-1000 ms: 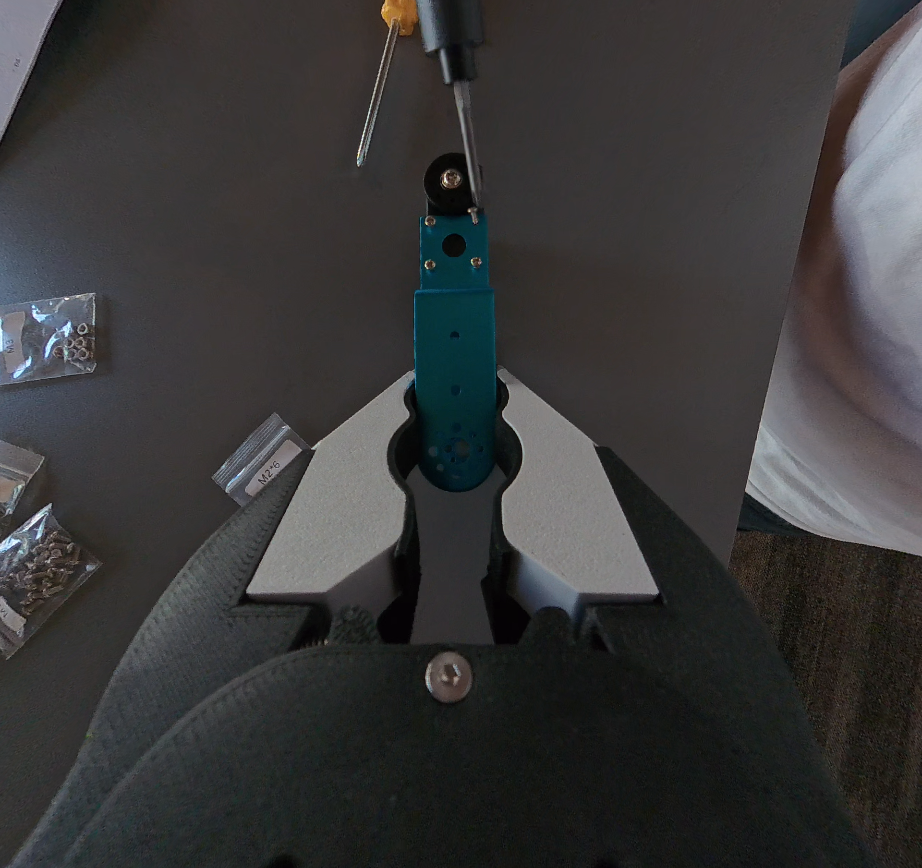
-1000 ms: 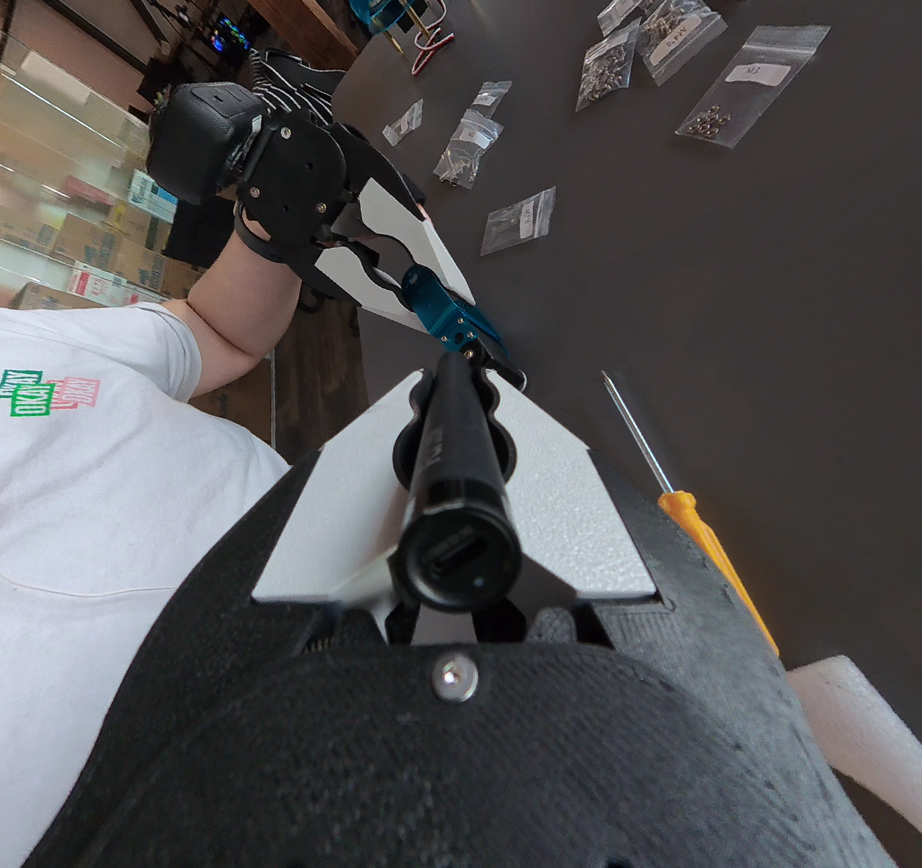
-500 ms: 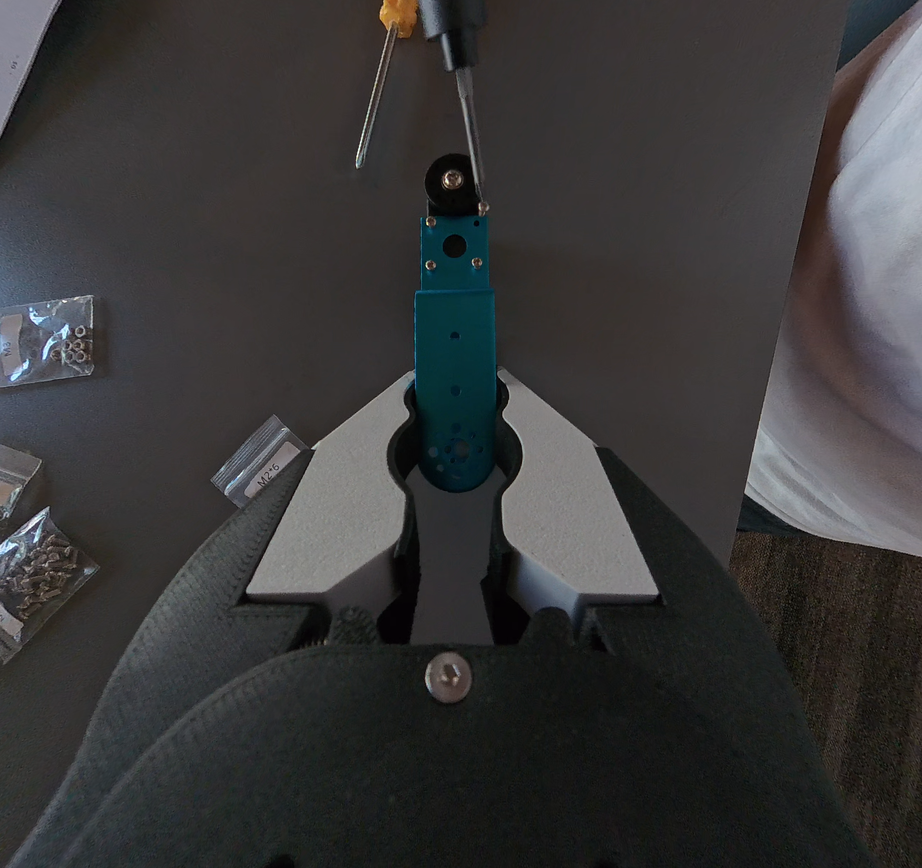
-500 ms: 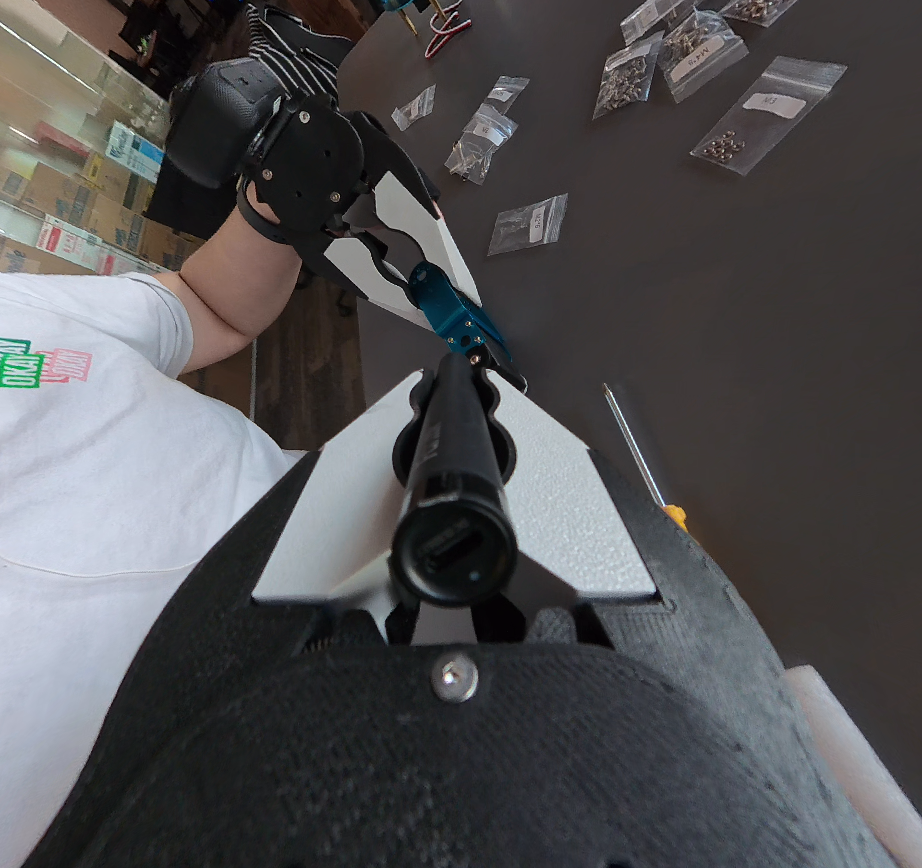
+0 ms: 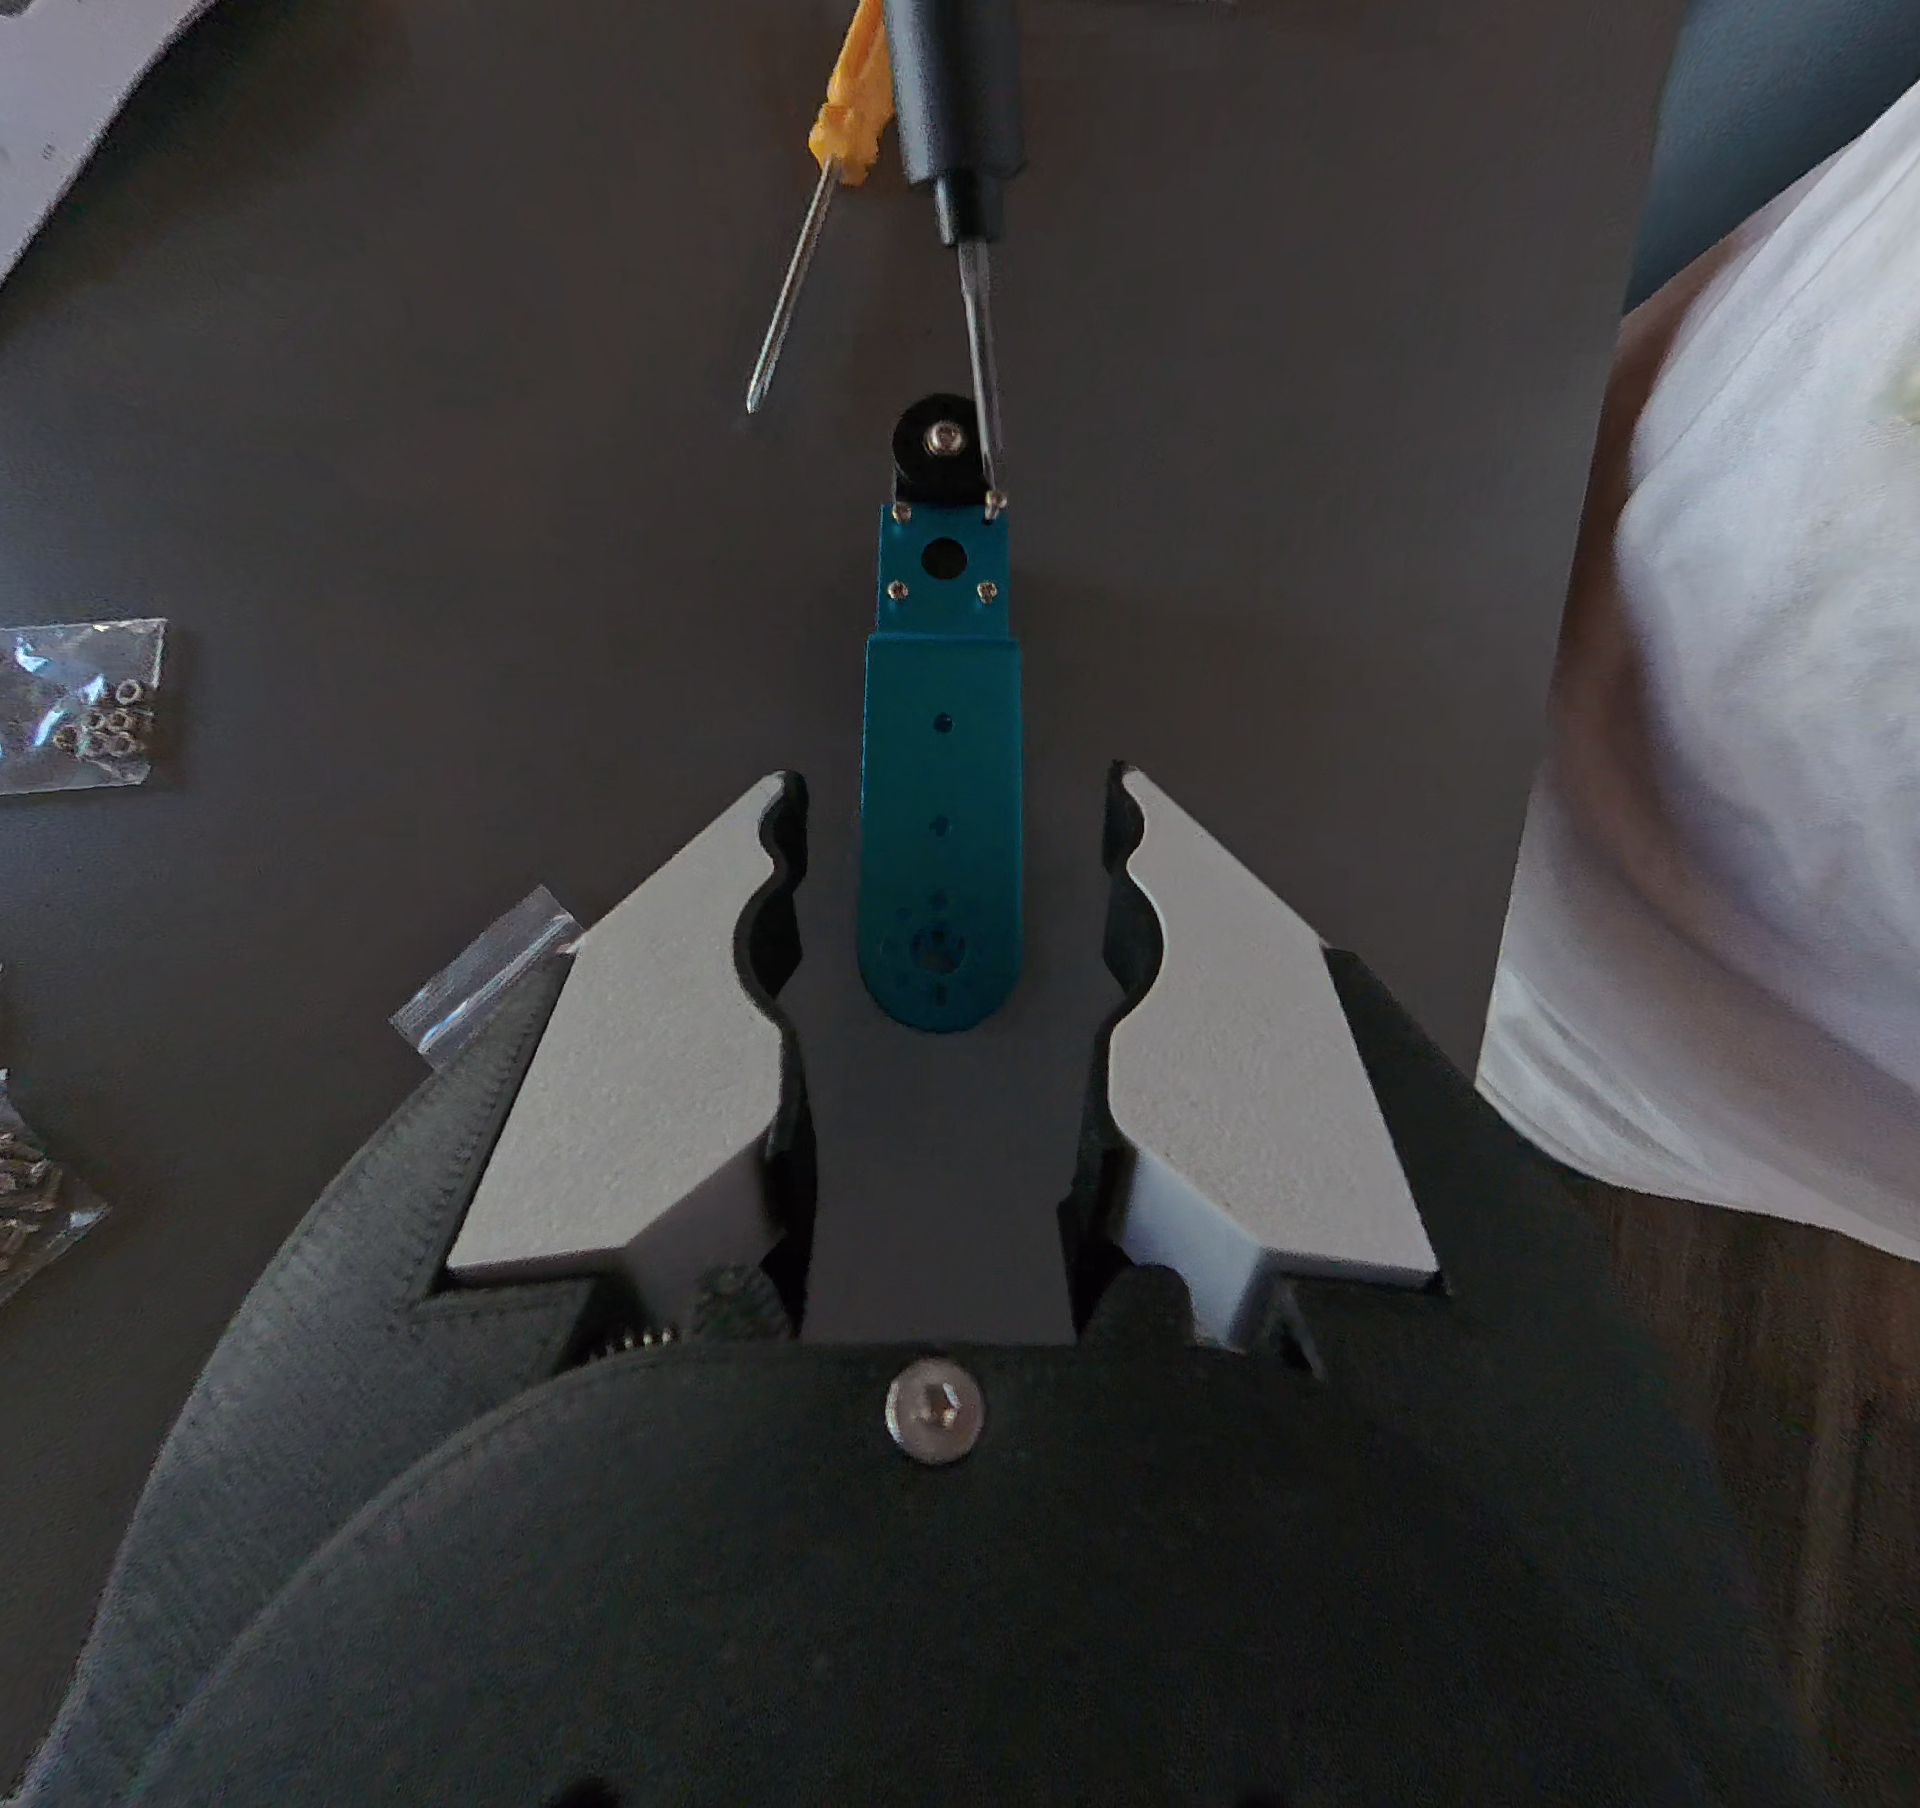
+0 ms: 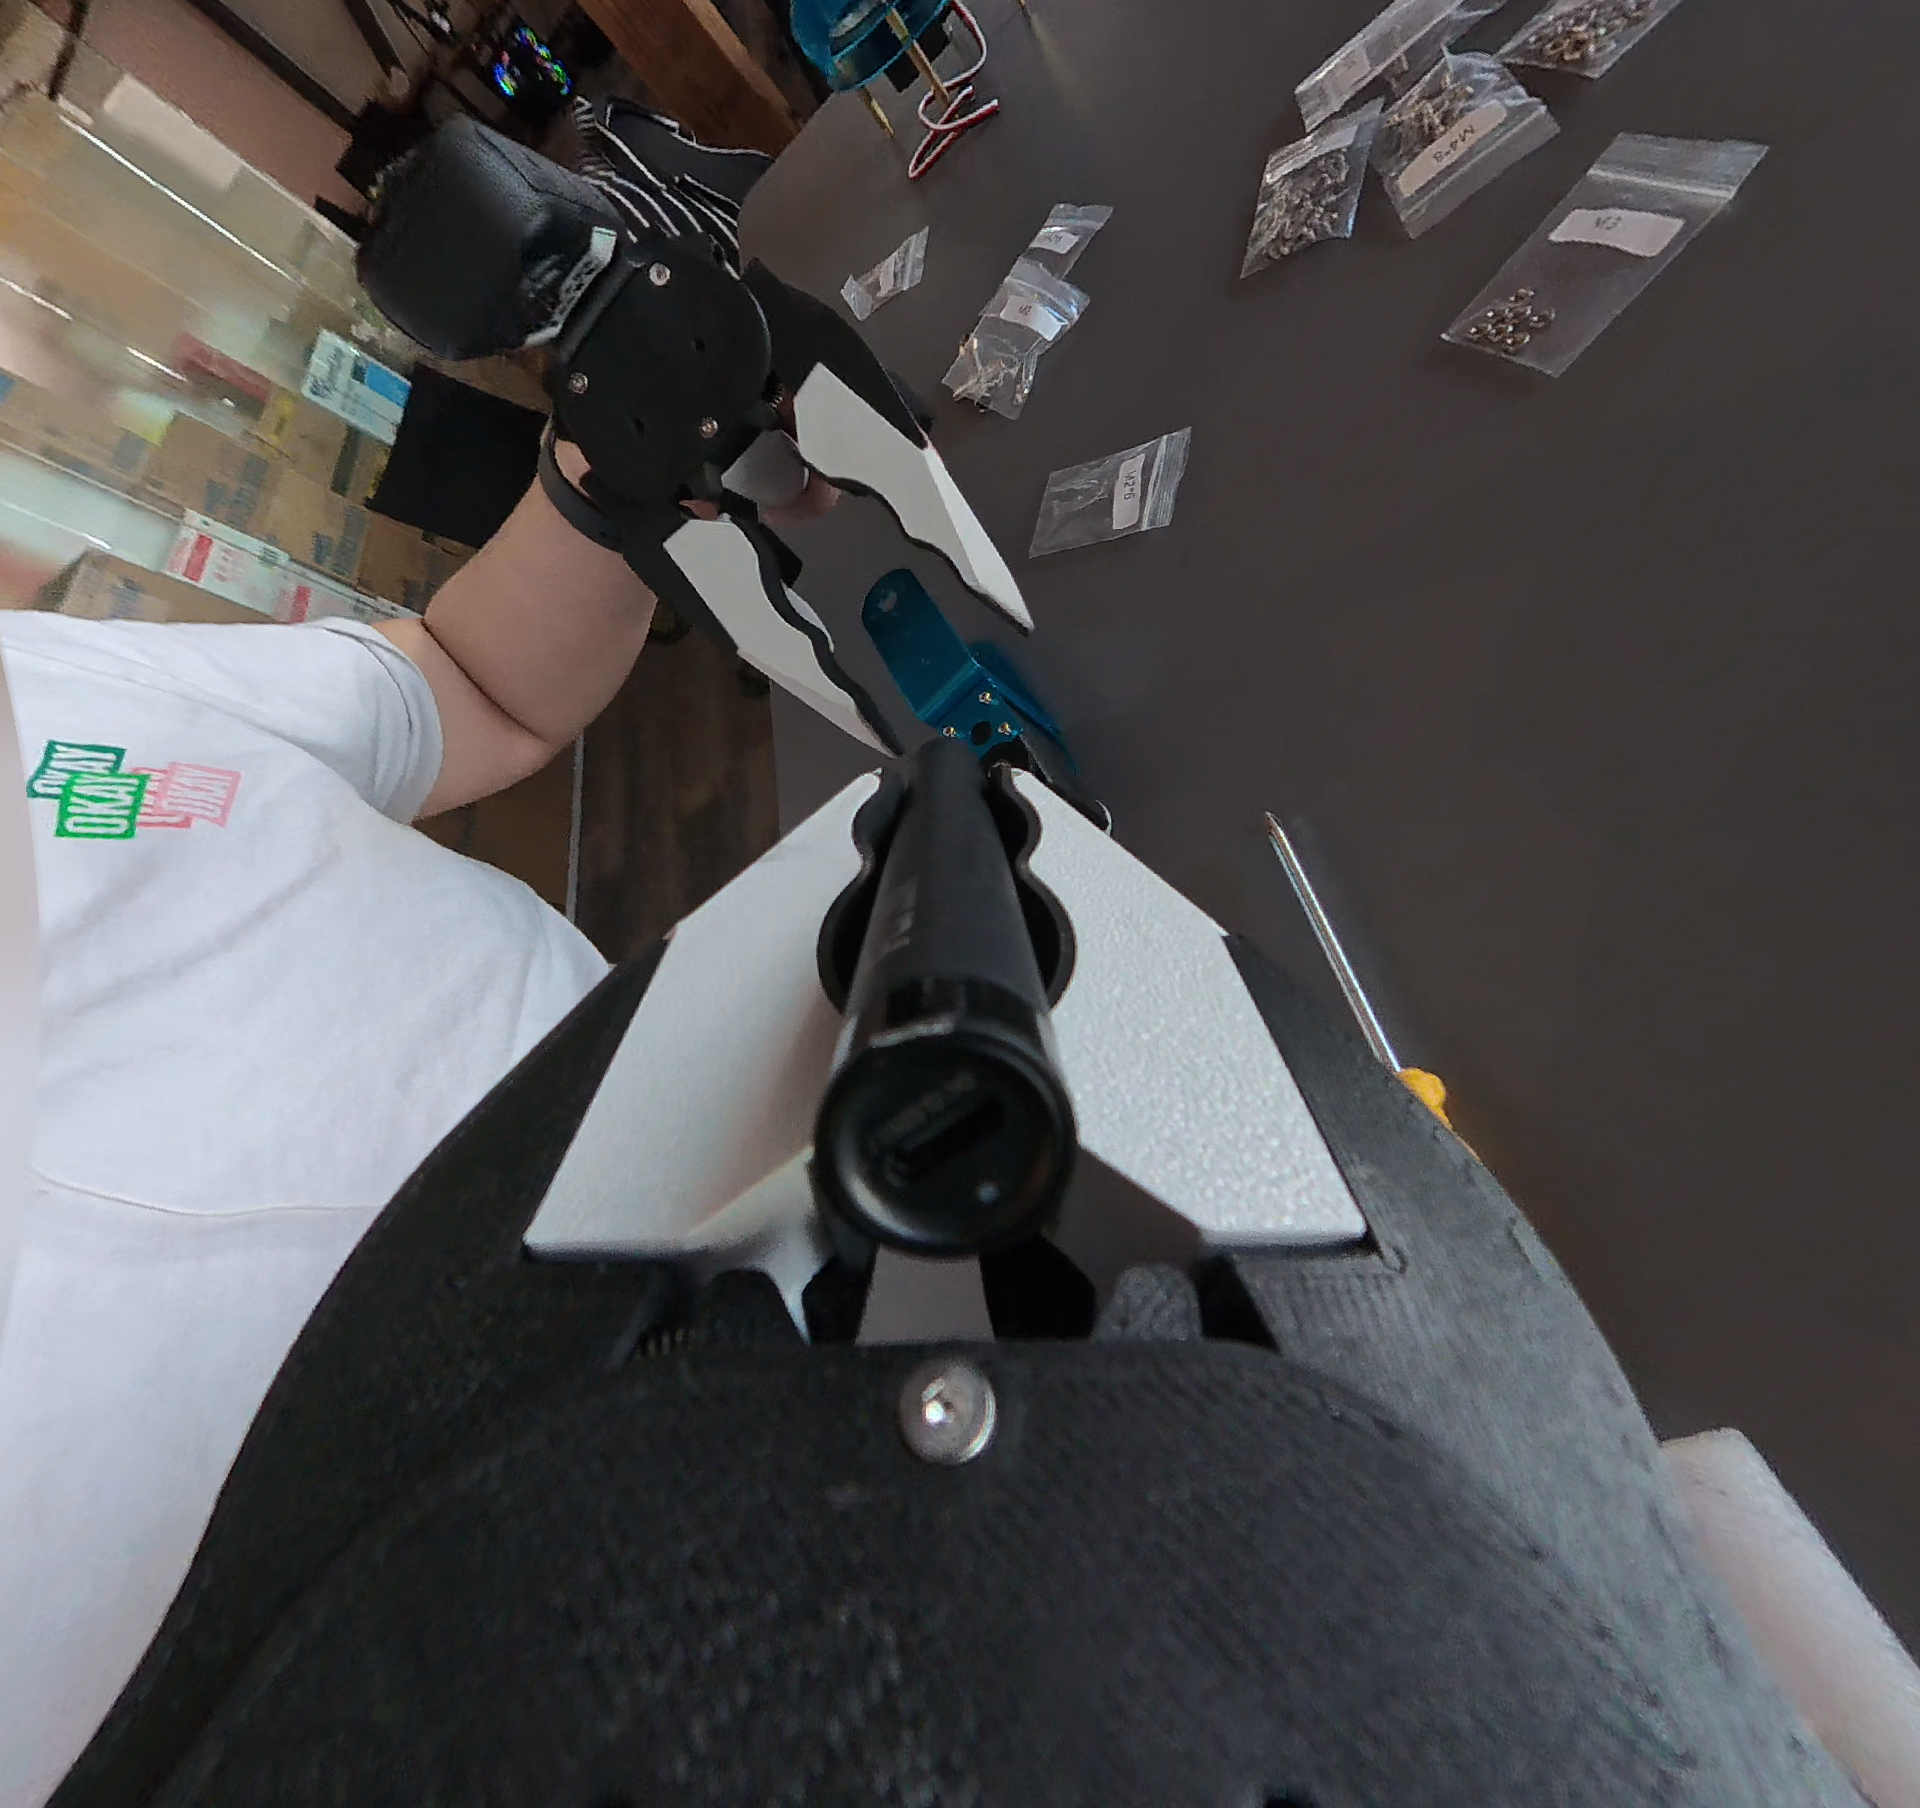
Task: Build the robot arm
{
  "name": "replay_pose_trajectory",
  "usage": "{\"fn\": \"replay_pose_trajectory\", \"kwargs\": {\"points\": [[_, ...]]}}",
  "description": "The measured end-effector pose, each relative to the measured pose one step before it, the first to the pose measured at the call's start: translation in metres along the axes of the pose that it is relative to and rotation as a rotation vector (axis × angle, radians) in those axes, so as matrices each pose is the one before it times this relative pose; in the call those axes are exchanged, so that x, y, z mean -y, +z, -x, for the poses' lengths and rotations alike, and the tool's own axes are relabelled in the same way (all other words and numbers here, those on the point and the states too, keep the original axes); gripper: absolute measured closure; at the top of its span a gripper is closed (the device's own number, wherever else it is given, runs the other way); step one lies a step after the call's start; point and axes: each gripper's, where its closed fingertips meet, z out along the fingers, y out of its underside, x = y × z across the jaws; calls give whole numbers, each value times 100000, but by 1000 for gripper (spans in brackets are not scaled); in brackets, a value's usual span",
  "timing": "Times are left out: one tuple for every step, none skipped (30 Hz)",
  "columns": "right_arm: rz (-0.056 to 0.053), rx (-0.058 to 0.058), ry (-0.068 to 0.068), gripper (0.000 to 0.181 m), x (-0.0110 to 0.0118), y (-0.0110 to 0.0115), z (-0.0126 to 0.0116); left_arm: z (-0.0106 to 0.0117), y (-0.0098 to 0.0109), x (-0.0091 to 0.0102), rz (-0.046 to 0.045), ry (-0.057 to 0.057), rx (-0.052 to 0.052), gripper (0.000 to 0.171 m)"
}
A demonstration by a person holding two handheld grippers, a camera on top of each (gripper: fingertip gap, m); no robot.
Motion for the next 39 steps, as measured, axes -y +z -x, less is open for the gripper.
{"fn": "replay_pose_trajectory", "kwargs": {"points": [[-436,629,1335,162,-33,-11,-113,57,-241,372,-2230,-772,-19,115],[-161,657,1567,162,-64,0,-122,17,-229,368,-2146,-402,-88,116],[-123,702,1599,162,-73,0,-135,-29,-184,331,-1781,-73,-135,120],[-362,683,1223,162,-40,10,-115,-84,-125,293,-1480,320,-192,124],[-49,572,1120,162,-88,19,-109,-49,-54,227,-1022,580,176,127],[217,238,971,162,-106,3,-119,44,1,146,-546,486,788,128],[-46,-90,241,162,-60,9,-111,-49,72,56,-124,316,113,128],[63,-384,64,162,-60,6,-116,-79,108,9,208,61,-194,128],[475,-444,-72,162,-82,4,-73,-71,129,-21,319,-16,-222,129],[422,-328,-607,162,-52,7,-25,-64,117,-31,329,73,-201,128],[-37,-104,-758,162,26,-7,44,-46,97,-1,224,245,-37,129],[79,-266,-463,162,15,-7,27,-56,61,17,95,332,-48,129],[318,-154,-313,162,-2,-13,31,-54,45,16,110,215,-118,129],[63,-205,-317,162,37,-12,8,-12,18,21,100,84,71,129],[-312,-2,-163,162,68,-21,28,-1,5,25,70,-29,71,129],[-13,257,122,162,31,-9,56,-1,4,37,-92,-35,-5,129],[117,374,171,162,18,-10,61,21,-9,65,-253,19,150,130],[-215,312,195,162,45,-10,41,29,-22,83,-288,150,298,131],[91,278,628,162,-13,2,12,10,-16,85,-269,426,321,131],[440,250,668,162,-75,10,-30,30,1,60,-86,586,399,132],[339,-349,560,162,-79,6,-127,39,20,23,98,644,515,132],[345,-430,347,162,-75,6,-111,10,41,-18,344,502,238,132],[192,62,90,162,-35,-9,-20,3,59,-9,273,236,106,132],[-246,129,182,162,26,-3,10,-9,57,29,-67,82,-20,132],[-225,-82,180,162,29,-9,-13,-6,42,33,-118,-44,-21,132],[145,15,-111,162,-2,-11,7,-1,16,20,-75,-27,-13,132],[282,-59,-48,162,-15,-1,-6,9,16,15,-14,-17,-9,132],[51,-121,179,162,10,-5,-6,13,-4,14,-61,-53,16,133],[-64,122,147,162,20,8,19,6,5,26,-109,-47,4,133],[62,163,153,162,25,6,10,8,-2,35,-131,-21,-91,133],[-135,-89,244,163,45,12,-47,8,19,24,-95,-34,-102,134],[-77,-68,320,162,42,3,-46,18,12,11,-15,-68,-115,134],[242,139,230,162,4,13,-37,41,11,30,-95,-54,39,134],[240,203,258,162,-11,27,-18,35,6,63,-236,-54,-100,134],[59,90,265,162,13,15,-34,34,13,53,-192,-190,-96,134],[135,139,259,162,9,17,-13,38,19,78,-275,-298,-237,134],[189,59,-11,162,4,1,6,31,26,74,-314,-301,-381,134],[10,-92,-235,162,30,1,4,41,31,83,-363,-219,-250,134],[-28,-98,-209,162,35,4,5,40,36,64,-243,-159,-250,134]]}}
